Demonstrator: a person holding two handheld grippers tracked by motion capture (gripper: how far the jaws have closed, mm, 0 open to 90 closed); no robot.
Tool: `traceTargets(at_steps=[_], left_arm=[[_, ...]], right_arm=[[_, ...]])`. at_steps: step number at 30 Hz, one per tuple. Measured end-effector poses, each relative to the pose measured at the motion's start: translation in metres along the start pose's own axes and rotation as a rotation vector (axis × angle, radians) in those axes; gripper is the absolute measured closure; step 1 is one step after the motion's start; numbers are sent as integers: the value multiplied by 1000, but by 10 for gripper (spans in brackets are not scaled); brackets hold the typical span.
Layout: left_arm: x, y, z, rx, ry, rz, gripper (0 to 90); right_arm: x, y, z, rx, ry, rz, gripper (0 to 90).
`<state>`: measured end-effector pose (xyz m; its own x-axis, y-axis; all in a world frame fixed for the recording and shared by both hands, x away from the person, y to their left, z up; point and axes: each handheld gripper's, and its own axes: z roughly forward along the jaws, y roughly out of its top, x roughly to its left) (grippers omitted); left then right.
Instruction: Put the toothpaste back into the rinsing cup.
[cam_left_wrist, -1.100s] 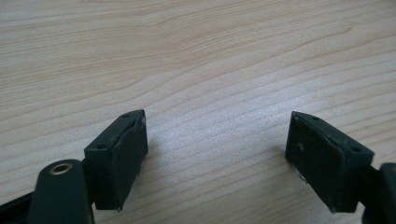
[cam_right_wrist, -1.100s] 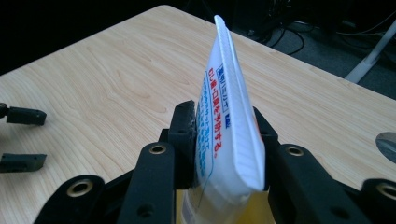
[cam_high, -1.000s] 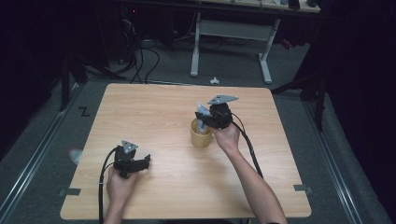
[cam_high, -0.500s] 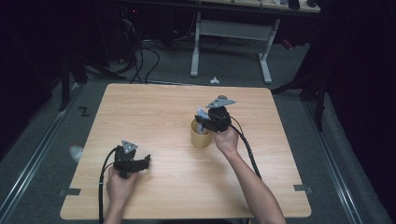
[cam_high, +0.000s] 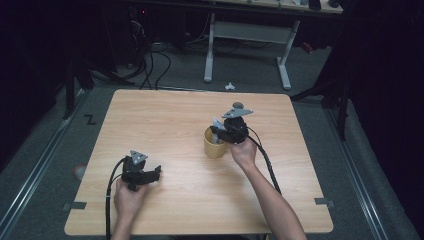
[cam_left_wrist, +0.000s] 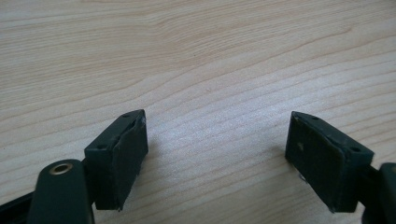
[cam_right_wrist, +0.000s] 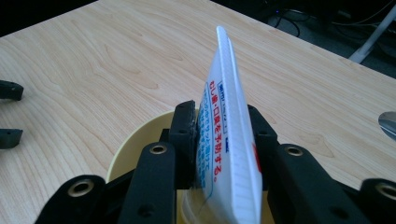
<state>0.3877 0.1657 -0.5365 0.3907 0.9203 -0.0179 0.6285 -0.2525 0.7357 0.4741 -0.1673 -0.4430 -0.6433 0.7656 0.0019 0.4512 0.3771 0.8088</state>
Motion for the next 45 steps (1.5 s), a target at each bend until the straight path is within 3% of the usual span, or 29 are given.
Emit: traceTargets(at_steps=[21, 26, 33, 45], left_arm=[[0, 0, 0, 0, 0, 0, 214], [0, 0, 0, 0, 0, 0, 214], [0, 0, 0, -1, 0, 0, 214], [0, 0, 0, 0, 0, 0, 214]], right_arm=[[3, -5, 1, -8, -9, -14, 657], [3, -6, 2, 9, -14, -13, 583], [4, -4, -2, -13, -22, -12, 451], [-1, -6, -16, -52, -7, 16, 421]])
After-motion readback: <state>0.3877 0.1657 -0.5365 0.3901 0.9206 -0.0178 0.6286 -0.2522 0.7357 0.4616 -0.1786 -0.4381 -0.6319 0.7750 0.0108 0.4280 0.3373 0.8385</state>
